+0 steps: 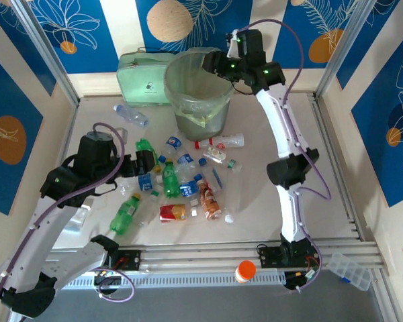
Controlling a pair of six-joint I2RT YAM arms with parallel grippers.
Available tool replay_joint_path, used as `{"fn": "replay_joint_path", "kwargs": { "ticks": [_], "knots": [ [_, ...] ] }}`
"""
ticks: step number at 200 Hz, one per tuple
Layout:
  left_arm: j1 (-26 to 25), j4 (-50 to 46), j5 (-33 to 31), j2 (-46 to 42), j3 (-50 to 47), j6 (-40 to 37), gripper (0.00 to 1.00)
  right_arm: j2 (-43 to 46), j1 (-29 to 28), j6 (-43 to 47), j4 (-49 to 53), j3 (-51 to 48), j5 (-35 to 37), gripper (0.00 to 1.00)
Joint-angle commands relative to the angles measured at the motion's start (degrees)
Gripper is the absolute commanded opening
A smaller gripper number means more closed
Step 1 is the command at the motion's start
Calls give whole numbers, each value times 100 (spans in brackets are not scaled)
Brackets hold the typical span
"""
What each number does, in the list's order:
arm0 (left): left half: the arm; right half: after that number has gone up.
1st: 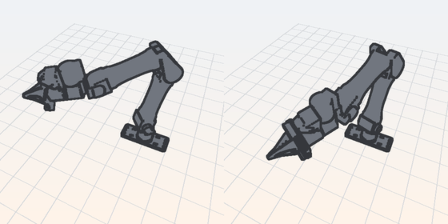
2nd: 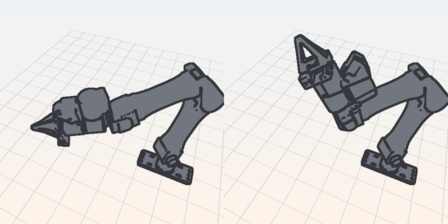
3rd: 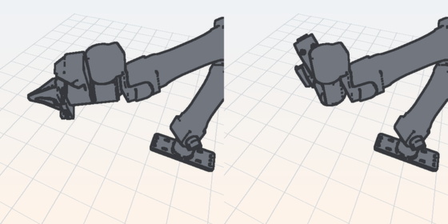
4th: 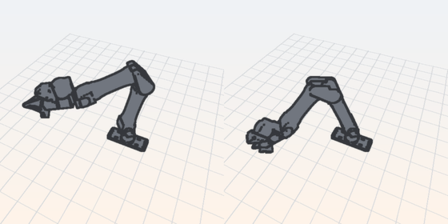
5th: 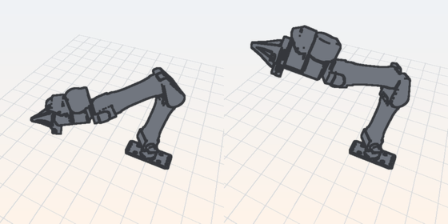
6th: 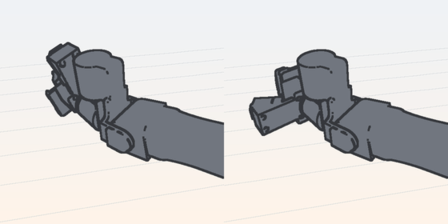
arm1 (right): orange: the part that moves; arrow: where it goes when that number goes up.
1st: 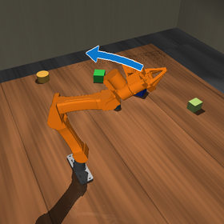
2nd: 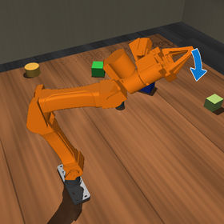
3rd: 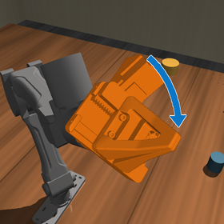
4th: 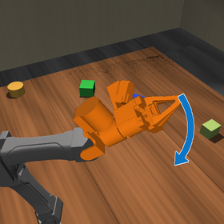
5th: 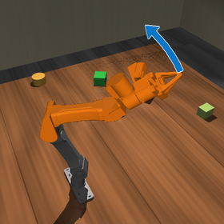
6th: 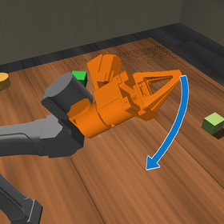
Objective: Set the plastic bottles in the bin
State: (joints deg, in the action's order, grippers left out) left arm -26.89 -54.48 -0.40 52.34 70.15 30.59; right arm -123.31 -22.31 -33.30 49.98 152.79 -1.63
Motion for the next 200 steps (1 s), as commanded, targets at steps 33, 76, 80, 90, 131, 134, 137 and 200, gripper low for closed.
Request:
{"fn": "replay_joint_path", "kwargs": {
  "ticks": [33, 76, 80, 90, 131, 134, 137, 200],
  "knots": [
    [53, -1346, -501, -69, -339, 394, 100, 2393, -779, 341, 226, -2729, 489, 51],
    [72, -2051, -638, -79, -724, 679, 99, 4231, -1196, 230, 298, -5221, 565, 51],
    [85, -2127, -677, -60, -758, 699, 99, 4382, -1232, 228, 329, -5420, 575, 51],
    [120, -2271, -799, -40, -846, 789, 99, 4741, -1329, 195, 399, -5885, 585, 51],
    [716, -2337, -654, 79, -1366, 823, 99, 5800, -1725, -80, 830, -7271, 638, 51],
    [773, -2313, -615, 75, -1405, 818, 99, 5853, -1749, -91, 856, -7347, 644, 51],
    [832, -2281, -580, 75, -1437, 824, 99, 5906, -1780, -108, 887, -7399, 671, 51],
    [1318, -1592, -329, 196, -2229, 1125, 98, 6529, -1708, -485, 927, -8166, 269, 54]
  ]
}}
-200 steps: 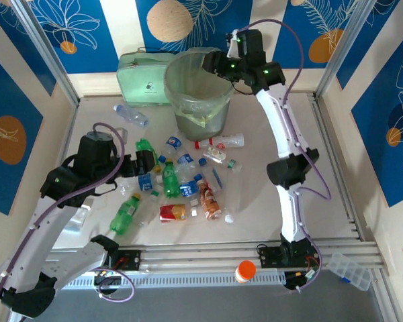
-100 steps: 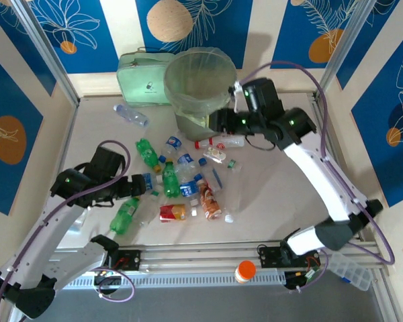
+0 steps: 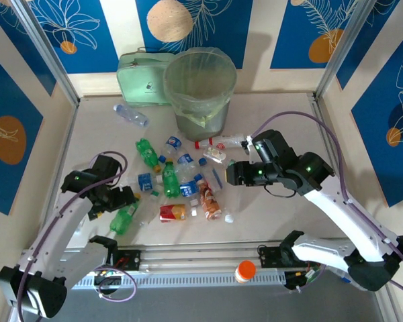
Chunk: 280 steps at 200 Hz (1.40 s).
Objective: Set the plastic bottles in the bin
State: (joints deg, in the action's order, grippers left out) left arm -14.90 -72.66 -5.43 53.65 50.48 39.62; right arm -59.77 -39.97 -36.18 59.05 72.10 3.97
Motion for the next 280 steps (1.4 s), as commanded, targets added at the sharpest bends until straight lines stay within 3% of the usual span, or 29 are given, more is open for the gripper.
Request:
{"fn": "replay_joint_path", "kwargs": {
  "ticks": [1, 72, 150, 219, 280],
  "knots": [
    [118, 231, 174, 74, -255, 218, 98, 180, 58, -196, 19, -102, -299, 54],
    [203, 488, 50, 577, -389, 354, 99, 343, 198, -170, -7, -279, -628, 56],
    [191, 1014, 574, 823, -1031, 730, 99, 435, 545, 35, 19, -371, -956, 56],
    [195, 1337, 800, 884, -1208, 907, 85, 376, 665, 156, -59, -328, -1232, 56],
    [191, 1765, 961, 1051, -1370, 864, 78, 392, 665, 112, -86, -371, -1277, 56]
  ]
}}
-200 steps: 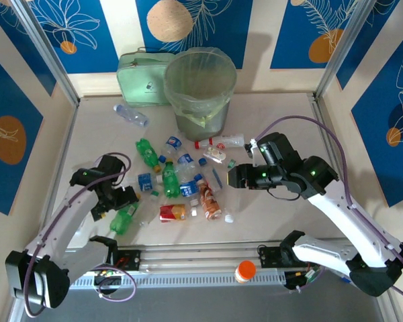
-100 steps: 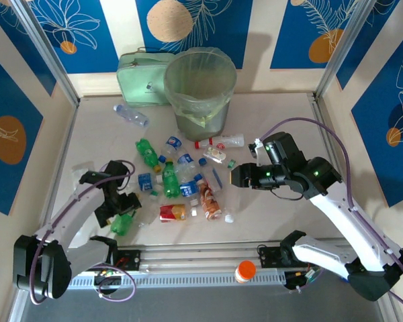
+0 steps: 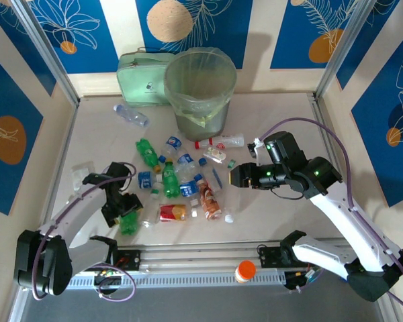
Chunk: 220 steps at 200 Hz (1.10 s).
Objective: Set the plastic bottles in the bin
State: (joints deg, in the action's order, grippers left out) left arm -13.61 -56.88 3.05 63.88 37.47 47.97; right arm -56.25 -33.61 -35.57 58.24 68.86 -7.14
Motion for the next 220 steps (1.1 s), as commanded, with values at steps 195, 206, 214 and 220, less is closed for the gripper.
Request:
{"fn": "replay_joint_path", "kwargs": {
  "ticks": [195, 206, 214, 220],
  "knots": [
    [62, 433, 42, -191, -314, 76, 48, -79, 179, 129, 73, 275, 303, 56],
    [64, 377, 54, -281, -292, 109, 45, -80, 192, 129, 82, 285, 342, 56],
    [61, 315, 55, -326, -255, 125, 45, -79, 205, 129, 82, 285, 344, 56],
    [60, 273, 63, -353, -229, 125, 45, -79, 214, 129, 87, 290, 344, 56]
  ]
}}
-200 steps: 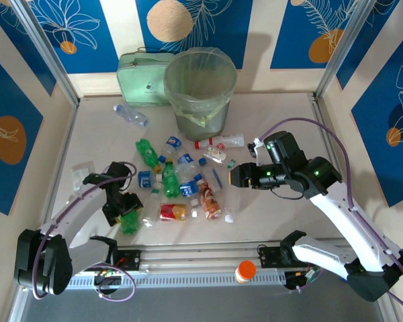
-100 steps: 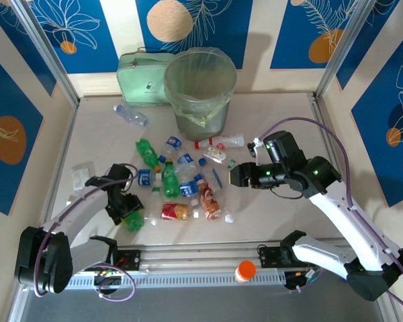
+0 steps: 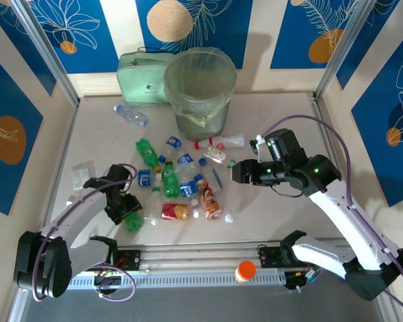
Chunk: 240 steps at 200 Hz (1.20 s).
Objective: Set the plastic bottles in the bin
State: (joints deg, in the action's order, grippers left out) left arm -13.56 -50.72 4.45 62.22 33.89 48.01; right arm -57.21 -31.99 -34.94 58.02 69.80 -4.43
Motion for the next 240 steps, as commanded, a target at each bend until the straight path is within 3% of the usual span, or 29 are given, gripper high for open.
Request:
{"fn": "replay_joint_path", "kwargs": {
  "ticks": [1, 92, 156, 198, 240],
  "knots": [
    [60, -352, -76, -189, 137, 121, 45, 17, 52, 66, 111, 198, 73, 56],
    [48, -1014, -180, -547, 717, -59, 36, -51, 239, 270, 183, 367, 29, 56],
    [23, -1594, -295, -746, 1794, -747, 28, -67, 350, 320, 140, 403, 91, 56],
    [-105, -1417, -40, -413, 2737, -1151, 23, -71, 421, 330, 113, 385, 117, 56],
    [-549, -891, 243, 262, 3938, -1446, 23, -55, 488, 312, 130, 385, 118, 56]
  ]
}}
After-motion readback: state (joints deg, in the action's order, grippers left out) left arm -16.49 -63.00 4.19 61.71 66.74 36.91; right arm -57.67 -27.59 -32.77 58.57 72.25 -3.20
